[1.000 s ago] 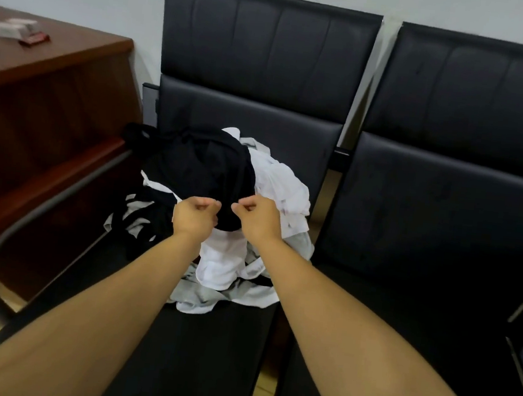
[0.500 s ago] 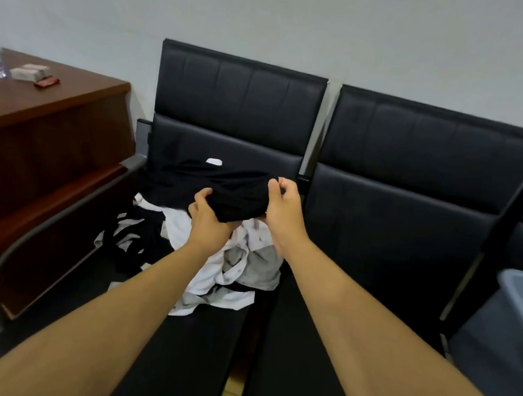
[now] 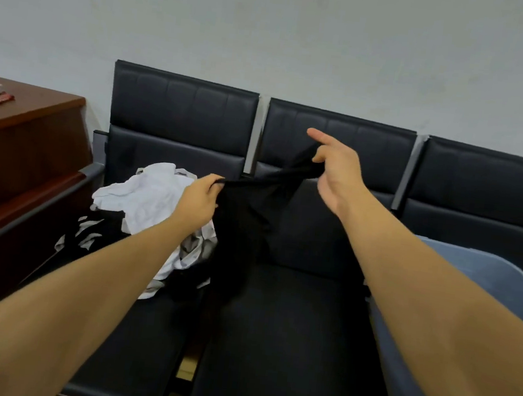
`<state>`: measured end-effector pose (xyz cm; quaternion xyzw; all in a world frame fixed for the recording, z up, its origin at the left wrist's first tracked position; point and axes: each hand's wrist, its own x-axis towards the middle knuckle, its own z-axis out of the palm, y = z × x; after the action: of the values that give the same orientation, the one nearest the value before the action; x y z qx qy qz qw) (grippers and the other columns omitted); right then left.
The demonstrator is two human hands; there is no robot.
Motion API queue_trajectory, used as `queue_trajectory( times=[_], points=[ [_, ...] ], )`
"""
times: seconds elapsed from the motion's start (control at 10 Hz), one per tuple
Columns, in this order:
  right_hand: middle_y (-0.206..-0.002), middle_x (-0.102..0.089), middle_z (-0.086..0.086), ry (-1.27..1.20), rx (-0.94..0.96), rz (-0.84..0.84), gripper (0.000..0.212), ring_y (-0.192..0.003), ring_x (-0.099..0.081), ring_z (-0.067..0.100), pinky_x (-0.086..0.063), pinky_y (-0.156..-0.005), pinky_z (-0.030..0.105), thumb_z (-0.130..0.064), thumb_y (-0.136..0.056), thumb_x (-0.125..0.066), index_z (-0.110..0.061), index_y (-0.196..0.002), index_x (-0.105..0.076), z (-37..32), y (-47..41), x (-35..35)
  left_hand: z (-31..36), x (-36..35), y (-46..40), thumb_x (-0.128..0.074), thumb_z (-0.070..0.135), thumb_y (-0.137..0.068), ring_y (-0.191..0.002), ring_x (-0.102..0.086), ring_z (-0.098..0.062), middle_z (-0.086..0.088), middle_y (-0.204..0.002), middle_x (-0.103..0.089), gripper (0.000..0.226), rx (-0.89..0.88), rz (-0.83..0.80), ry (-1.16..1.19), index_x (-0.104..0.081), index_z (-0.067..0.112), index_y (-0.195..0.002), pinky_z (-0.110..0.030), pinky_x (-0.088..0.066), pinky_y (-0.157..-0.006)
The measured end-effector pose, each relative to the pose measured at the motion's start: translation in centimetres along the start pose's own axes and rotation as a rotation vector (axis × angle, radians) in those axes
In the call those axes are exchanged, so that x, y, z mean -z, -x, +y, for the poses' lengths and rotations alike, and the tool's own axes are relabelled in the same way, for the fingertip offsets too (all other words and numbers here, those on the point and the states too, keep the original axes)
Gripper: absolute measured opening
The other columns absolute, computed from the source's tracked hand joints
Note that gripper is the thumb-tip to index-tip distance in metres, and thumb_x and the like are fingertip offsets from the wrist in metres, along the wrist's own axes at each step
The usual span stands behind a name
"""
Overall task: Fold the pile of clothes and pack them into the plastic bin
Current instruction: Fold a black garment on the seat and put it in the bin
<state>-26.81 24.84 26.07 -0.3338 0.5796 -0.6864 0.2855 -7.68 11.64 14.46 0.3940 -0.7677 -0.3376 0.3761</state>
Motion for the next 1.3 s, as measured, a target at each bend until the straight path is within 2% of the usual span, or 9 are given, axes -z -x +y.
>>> queue_trajectory(
  times=[0.1, 0.2, 0.3, 0.4, 0.5, 0.7, 1.1, 1.2, 1.3],
  points=[
    [-0.127, -0.057, -0.002, 0.047, 0.017, 0.068, 0.072, -0.125, -0.051, 0.016, -0.03, -0.12, 0.04, 0.015, -0.079, -0.035, -0.021, -0.134, -0.065, -1.0, 1.3, 3.1, 3.5, -0.4, 0.5, -0.039, 0.017, -0.107, -0.083, -0.061, -0.021, -0.001, -0.092, -0.063, 0.023, -0.055, 0.03, -0.011, -0.062, 0.014, -0.107, -0.04, -0.051, -0.077],
    [-0.133, -0.058, 0.005, 0.173, 0.079, 0.189, 0.072, -0.07, -0.057, 0.003, -0.054, -0.075, 0.014, 0.013, -0.087, -0.039, -0.027, -0.146, -0.051, -1.2, 2.3, 6.2, 6.3, -0.9, 0.7, -0.037, 0.021, -0.107, -0.085, -0.057, -0.02, 0.0, -0.093, -0.064, 0.026, -0.068, 0.056, -0.035, -0.062, 0.015, -0.103, -0.031, -0.039, -0.074],
    [-0.14, -0.048, 0.009, 0.385, 0.151, 0.295, 0.067, -0.071, -0.056, 0.006, -0.046, -0.054, 0.008, 0.007, -0.093, -0.049, -0.026, -0.15, -0.044, -1.1, 3.2, 9.3, 8.6, -1.1, 0.9, -0.038, 0.026, -0.107, -0.086, -0.057, -0.025, -0.007, -0.093, -0.064, 0.03, -0.067, 0.075, -0.056, -0.059, 0.008, -0.095, -0.036, -0.039, -0.072],
    [-0.146, -0.035, 0.002, 0.54, 0.225, 0.352, 0.069, -0.101, -0.06, 0.012, -0.054, -0.087, 0.017, -0.004, -0.093, -0.065, -0.019, -0.155, -0.036, -1.1, 4.4, 11.7, 10.9, -1.2, 1.3, -0.04, 0.029, -0.106, -0.074, -0.055, -0.02, -0.007, -0.08, -0.061, 0.035, -0.11, 0.084, -0.043, -0.057, 0.009, -0.082, -0.032, -0.041, -0.065],
    [-0.165, -0.008, 0.005, 0.643, 0.159, 0.282, 0.108, -0.147, -0.033, 0.026, -0.035, -0.116, 0.034, -0.027, -0.083, -0.084, -0.018, -0.162, -0.011, -0.6, 5.3, 12.5, 13.8, -1.5, 2.3, -0.041, 0.03, -0.106, -0.061, -0.047, -0.009, 0.001, -0.068, -0.051, 0.039, -0.175, 0.082, 0.014, -0.048, 0.014, -0.072, -0.018, -0.033, -0.052],
    [-0.167, 0.016, 0.003, 0.584, 0.034, 0.039, 0.156, -0.155, -0.008, 0.026, -0.019, -0.122, 0.044, -0.042, -0.063, -0.095, -0.028, -0.153, 0.032, 2.5, 6.8, 9.7, 19.7, -2.5, 4.6, -0.039, 0.028, -0.107, -0.059, -0.044, -0.008, 0.006, -0.066, -0.048, 0.039, -0.28, -0.034, 0.15, -0.045, 0.02, -0.069, -0.029, -0.034, -0.058],
    [-0.165, 0.007, 0.0, 0.593, 0.01, -0.045, 0.126, -0.152, -0.017, 0.028, -0.023, -0.123, 0.048, -0.016, -0.087, -0.075, -0.037, -0.153, 0.03, 11.3, 7.6, 4.6, 21.5, -2.1, 4.7, -0.037, 0.026, -0.107, -0.067, -0.047, -0.011, 0.003, -0.071, -0.049, 0.032, -0.192, -0.02, 0.359, -0.049, 0.016, -0.079, -0.029, -0.04, -0.064],
    [-0.168, -0.01, -0.002, 0.621, -0.028, -0.063, 0.1, -0.153, -0.021, 0.029, -0.023, -0.119, 0.064, -0.033, -0.091, -0.057, -0.052, -0.15, 0.02, 15.3, 8.7, 4.4, 21.3, -1.6, 4.2, -0.035, 0.026, -0.108, -0.074, -0.053, -0.009, 0.001, -0.082, -0.055, 0.028, -0.165, 0.006, 0.412, -0.056, 0.015, -0.092, -0.023, -0.043, -0.066],
    [-0.163, -0.03, -0.004, 0.547, -0.122, -0.08, 0.077, -0.148, -0.033, 0.027, -0.028, -0.119, 0.057, -0.059, -0.089, -0.04, -0.047, -0.157, -0.005, 17.5, 10.5, 4.2, 20.9, -0.9, 3.6, -0.035, 0.025, -0.108, -0.075, -0.054, -0.005, 0.005, -0.087, -0.057, 0.026, -0.157, 0.057, 0.432, -0.058, 0.016, -0.102, -0.015, -0.041, -0.061]
  ],
)
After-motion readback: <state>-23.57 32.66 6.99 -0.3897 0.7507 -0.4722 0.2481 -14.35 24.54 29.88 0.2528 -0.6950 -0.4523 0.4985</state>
